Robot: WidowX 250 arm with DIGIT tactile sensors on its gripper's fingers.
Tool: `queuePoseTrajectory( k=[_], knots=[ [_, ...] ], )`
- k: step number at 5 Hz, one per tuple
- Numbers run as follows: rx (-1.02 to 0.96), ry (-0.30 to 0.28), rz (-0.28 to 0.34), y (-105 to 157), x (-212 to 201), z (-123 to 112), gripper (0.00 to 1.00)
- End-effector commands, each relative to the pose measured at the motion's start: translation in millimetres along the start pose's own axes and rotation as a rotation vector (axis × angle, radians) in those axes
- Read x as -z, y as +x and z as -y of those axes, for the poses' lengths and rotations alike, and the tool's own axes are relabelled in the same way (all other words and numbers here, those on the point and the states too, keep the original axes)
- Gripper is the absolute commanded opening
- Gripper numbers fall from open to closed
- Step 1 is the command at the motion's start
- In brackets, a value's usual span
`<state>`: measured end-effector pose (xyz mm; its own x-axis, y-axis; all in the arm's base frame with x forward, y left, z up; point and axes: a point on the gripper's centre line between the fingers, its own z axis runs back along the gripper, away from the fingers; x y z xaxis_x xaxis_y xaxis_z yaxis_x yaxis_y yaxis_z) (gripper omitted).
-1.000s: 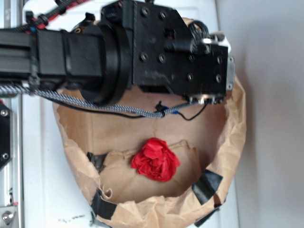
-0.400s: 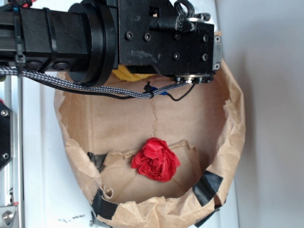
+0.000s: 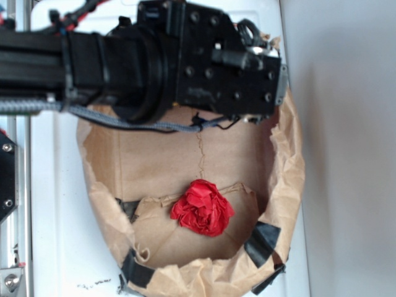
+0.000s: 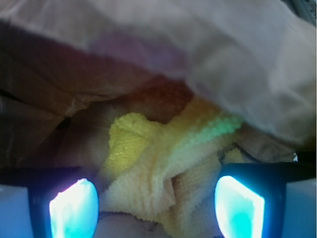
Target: Grab the yellow cloth.
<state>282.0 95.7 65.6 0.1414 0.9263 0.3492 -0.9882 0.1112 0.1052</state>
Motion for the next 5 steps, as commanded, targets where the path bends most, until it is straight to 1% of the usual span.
queuePoseTrajectory(
  k=[1, 2, 3, 4, 5],
  knots=[
    [-0.036, 0.009, 0.078, 1.8, 1.0, -0.9, 1.00],
    [-0.002, 0.029, 0.108, -10.2, 17.2, 5.7, 1.00],
    [-0.004, 0.016, 0.125, -14.7, 20.6, 10.1, 1.00],
    [-0.040, 0.022, 0.135, -16.5, 22.7, 11.1, 0.00],
    [-0.037, 0.023, 0.141, -17.3, 21.6, 8.0, 0.00]
  ],
)
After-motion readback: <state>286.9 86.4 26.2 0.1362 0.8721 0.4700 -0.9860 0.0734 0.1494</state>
